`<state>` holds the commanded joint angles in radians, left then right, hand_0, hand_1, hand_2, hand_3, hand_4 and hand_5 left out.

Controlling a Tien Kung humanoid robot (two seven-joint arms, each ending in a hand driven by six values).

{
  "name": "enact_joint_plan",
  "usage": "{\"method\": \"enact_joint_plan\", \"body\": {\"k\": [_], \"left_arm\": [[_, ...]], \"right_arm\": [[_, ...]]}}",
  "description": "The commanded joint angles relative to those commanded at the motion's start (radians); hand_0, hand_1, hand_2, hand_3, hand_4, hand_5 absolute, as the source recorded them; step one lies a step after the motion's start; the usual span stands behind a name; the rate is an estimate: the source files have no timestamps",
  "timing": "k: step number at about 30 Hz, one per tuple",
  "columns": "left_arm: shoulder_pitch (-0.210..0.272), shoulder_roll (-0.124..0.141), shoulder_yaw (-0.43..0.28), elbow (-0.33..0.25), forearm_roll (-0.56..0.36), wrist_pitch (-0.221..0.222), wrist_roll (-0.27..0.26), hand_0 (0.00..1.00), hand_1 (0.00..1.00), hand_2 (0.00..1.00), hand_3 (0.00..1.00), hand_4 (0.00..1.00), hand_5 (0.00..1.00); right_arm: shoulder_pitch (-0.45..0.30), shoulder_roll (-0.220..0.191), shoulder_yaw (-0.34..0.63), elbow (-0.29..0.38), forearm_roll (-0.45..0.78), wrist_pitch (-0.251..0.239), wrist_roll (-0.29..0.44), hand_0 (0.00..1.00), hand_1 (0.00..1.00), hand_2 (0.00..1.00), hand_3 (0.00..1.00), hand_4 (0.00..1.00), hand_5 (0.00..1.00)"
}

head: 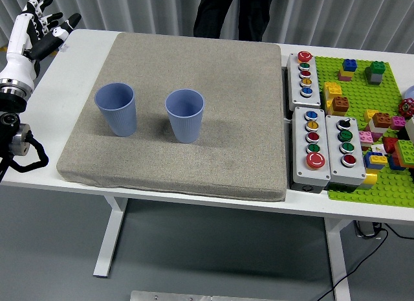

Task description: Pick cup pour cup place

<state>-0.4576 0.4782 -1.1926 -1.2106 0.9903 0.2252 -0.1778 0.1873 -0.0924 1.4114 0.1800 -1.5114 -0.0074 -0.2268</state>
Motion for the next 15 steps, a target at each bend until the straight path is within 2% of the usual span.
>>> {"method": "enact_joint_plan", "body": {"k": [7, 15], "left_arm": [[0.066, 0.011, -0.004, -0.04, 0.0, -0.005, 0.001, 0.898, 0.884, 0.998, 0.998, 0.833, 0.201], [0.185, 0.017, -0.01, -0.137, -0.011, -0.009, 0.001, 0.903, 0.886, 0.998, 0.998, 0.819, 0.18]], "right_arm": [[0.001, -0.001, 0.007, 0.0, -0.003, 0.0, 0.001, 0.693, 0.668, 0.603, 0.588, 0.002, 0.078], [0.0, -0.003, 0.02, 0.0, -0.018, 0.0, 0.001, 0.693, 0.668, 0.604, 0.588, 0.002, 0.079]]}}
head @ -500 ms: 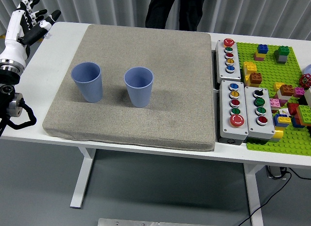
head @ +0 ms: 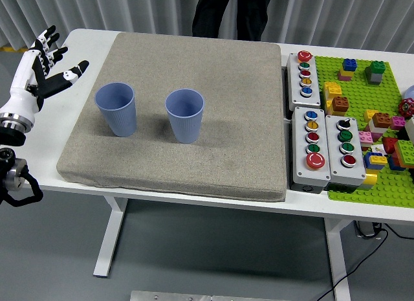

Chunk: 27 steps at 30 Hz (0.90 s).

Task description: Pick cup pour cup place

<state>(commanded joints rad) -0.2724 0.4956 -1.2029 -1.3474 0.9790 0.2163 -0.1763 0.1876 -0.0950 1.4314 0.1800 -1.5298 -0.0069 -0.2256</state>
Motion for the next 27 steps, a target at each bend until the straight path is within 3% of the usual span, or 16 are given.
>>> {"method": "enact_joint_plan", "body": {"k": [5, 15, 27], "left_arm": [[0.068, -0.003, -0.017, -0.057, 0.011, 0.002, -0.002, 0.903, 0.885, 0.998, 0.998, 0.83, 0.196], [0.185, -0.021, -0.029, -0.104, 0.029, 0.006, -0.011, 0.899, 0.879, 0.998, 0.998, 0.848, 0.233], [0.236, -0.074, 0.002, -0.093, 0.056, 0.014, -0.019, 0.898, 0.878, 0.998, 0.998, 0.855, 0.253]], "right_arm": [[0.001, -0.001, 0.005, 0.0, -0.005, 0.0, 0.001, 0.693, 0.668, 0.603, 0.588, 0.002, 0.082], [-0.004, 0.0, 0.016, 0.0, -0.028, 0.003, 0.0, 0.692, 0.668, 0.603, 0.588, 0.002, 0.08], [-0.016, 0.006, 0.01, 0.0, -0.032, 0.006, -0.003, 0.691, 0.667, 0.601, 0.588, 0.002, 0.077]]}}
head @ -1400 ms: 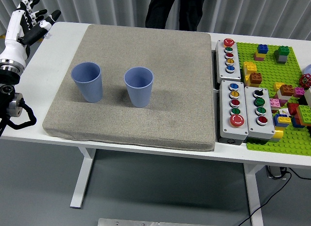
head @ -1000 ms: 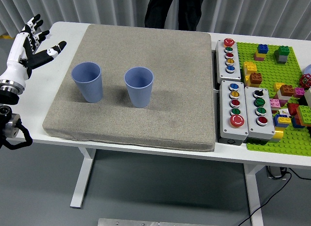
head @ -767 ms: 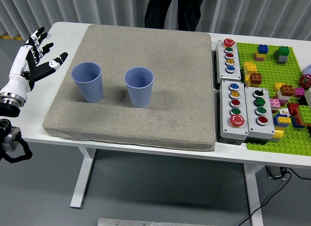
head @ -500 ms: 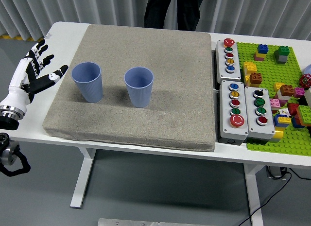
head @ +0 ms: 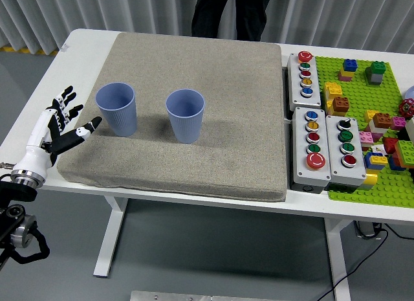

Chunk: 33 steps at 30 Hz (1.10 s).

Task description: Pick cup pour cup place

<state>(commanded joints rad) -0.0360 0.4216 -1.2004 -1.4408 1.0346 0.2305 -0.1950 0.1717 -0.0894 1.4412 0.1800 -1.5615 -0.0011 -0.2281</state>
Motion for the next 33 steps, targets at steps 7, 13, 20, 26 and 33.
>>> {"method": "enact_joint_plan", "body": {"k": [7, 13, 20, 26, 33], "left_arm": [[-0.011, -0.027, 0.01, 0.02, 0.066, 0.036, 0.003, 0.898, 0.878, 0.998, 0.998, 0.85, 0.247], [-0.046, -0.054, 0.026, 0.068, 0.082, 0.054, -0.005, 0.896, 0.877, 0.998, 0.998, 0.846, 0.254], [-0.053, -0.073, 0.039, 0.092, 0.077, 0.056, -0.01, 0.896, 0.876, 0.998, 0.998, 0.849, 0.259], [-0.057, -0.088, 0.054, 0.102, 0.121, 0.065, -0.003, 0.895, 0.877, 0.998, 0.998, 0.847, 0.26], [-0.079, -0.106, 0.077, 0.125, 0.107, 0.067, -0.008, 0.895, 0.877, 0.998, 0.998, 0.845, 0.261]], "right_arm": [[0.0, 0.0, -0.003, 0.0, 0.007, 0.0, 0.002, 0.691, 0.667, 0.601, 0.587, 0.002, 0.077], [0.007, 0.002, -0.007, 0.0, 0.014, -0.001, 0.001, 0.691, 0.666, 0.6, 0.586, 0.002, 0.071], [0.012, 0.003, -0.017, 0.0, 0.028, -0.004, 0.001, 0.691, 0.667, 0.6, 0.586, 0.002, 0.067], [0.013, 0.004, -0.015, 0.0, 0.026, -0.004, 0.001, 0.691, 0.666, 0.6, 0.585, 0.002, 0.067], [0.017, 0.004, -0.015, 0.0, 0.027, -0.004, 0.001, 0.69, 0.666, 0.599, 0.585, 0.002, 0.067]]}}
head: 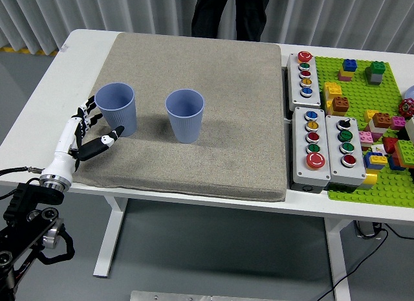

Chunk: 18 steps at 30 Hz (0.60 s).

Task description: Pick cup pour cup place

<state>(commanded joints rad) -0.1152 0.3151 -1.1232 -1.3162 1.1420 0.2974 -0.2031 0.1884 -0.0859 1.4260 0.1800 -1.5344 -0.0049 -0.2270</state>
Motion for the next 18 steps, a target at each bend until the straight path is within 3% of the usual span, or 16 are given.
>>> {"method": "enact_joint_plan", "body": {"k": [18], "left_arm": [[-0.037, -0.021, 0.013, 0.054, -0.022, 0.002, -0.006, 0.895, 0.877, 0.998, 0.998, 0.84, 0.26]], "right_arm": [[0.004, -0.002, -0.006, 0.0, 0.006, 0.0, 0.001, 0.691, 0.666, 0.6, 0.586, 0.002, 0.066]]}}
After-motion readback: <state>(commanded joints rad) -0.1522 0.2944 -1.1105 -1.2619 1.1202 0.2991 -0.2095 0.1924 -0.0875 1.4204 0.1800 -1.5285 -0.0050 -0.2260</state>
